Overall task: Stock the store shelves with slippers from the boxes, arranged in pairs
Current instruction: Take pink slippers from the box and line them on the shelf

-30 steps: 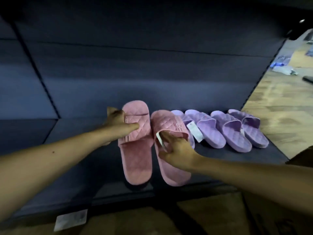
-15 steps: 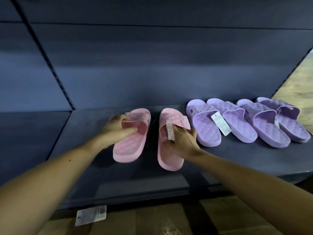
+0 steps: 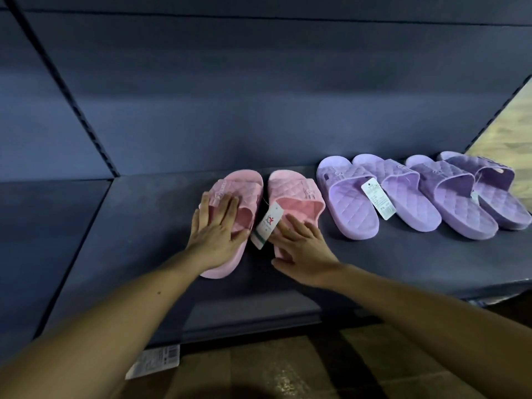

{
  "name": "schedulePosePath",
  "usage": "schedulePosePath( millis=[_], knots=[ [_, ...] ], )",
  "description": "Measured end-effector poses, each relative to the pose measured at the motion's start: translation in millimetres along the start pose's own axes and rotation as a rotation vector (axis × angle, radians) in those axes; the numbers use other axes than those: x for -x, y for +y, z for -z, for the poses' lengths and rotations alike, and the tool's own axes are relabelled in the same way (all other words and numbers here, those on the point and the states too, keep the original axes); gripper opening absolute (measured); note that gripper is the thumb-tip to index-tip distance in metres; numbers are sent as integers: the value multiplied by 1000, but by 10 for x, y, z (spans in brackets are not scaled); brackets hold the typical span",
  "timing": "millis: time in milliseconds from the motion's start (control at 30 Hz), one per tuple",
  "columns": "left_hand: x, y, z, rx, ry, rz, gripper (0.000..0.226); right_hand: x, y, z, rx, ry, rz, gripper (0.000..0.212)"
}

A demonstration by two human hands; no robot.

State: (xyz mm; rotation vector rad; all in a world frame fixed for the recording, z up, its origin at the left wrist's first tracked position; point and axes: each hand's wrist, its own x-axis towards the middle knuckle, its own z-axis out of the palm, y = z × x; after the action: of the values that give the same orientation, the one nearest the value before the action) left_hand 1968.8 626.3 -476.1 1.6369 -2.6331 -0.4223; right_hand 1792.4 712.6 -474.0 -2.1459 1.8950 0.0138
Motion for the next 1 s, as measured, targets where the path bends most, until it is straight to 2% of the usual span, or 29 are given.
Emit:
schedulePosePath(
  millis=[67, 133, 200, 267, 367, 567, 633, 700, 800, 900, 1000],
  knots=[
    [-61, 74, 5, 28, 1, 22, 70, -28, 149, 57, 26, -11, 38, 77],
    [-122, 184, -13, 52, 20, 57, 68, -80, 268, 110, 48, -30, 40, 64],
    [-191, 304, -63, 78, 43, 84, 68, -148, 331, 157, 50, -32, 28, 63],
    [-258, 395, -111, 96, 75, 126, 68, -211, 369, 157, 49, -17, 28, 68],
    [-341, 482, -156, 95, 122, 178, 67, -239, 399, 106, 50, 34, 63, 93],
    [-449, 618, -168, 110, 134, 238, 67, -246, 422, 77, 44, 54, 95, 87],
    [-457, 600, -142, 107, 94, 229, 66, -240, 414, 99, 39, 31, 95, 82],
    [-506, 506, -132, 125, 38, 180, 67, -216, 393, 153, 42, -27, 80, 67],
    [-532, 364, -78, 62, -15, 71, 81, -167, 352, 240, 13, -66, 49, 71],
    [-359, 397, 155, 125, -27, 103, 58, -109, 335, 339, -41, -17, 19, 72],
    [-146, 489, 424, 86, 13, -3, 56, -41, 339, 570, -91, 89, 36, 69]
  ],
)
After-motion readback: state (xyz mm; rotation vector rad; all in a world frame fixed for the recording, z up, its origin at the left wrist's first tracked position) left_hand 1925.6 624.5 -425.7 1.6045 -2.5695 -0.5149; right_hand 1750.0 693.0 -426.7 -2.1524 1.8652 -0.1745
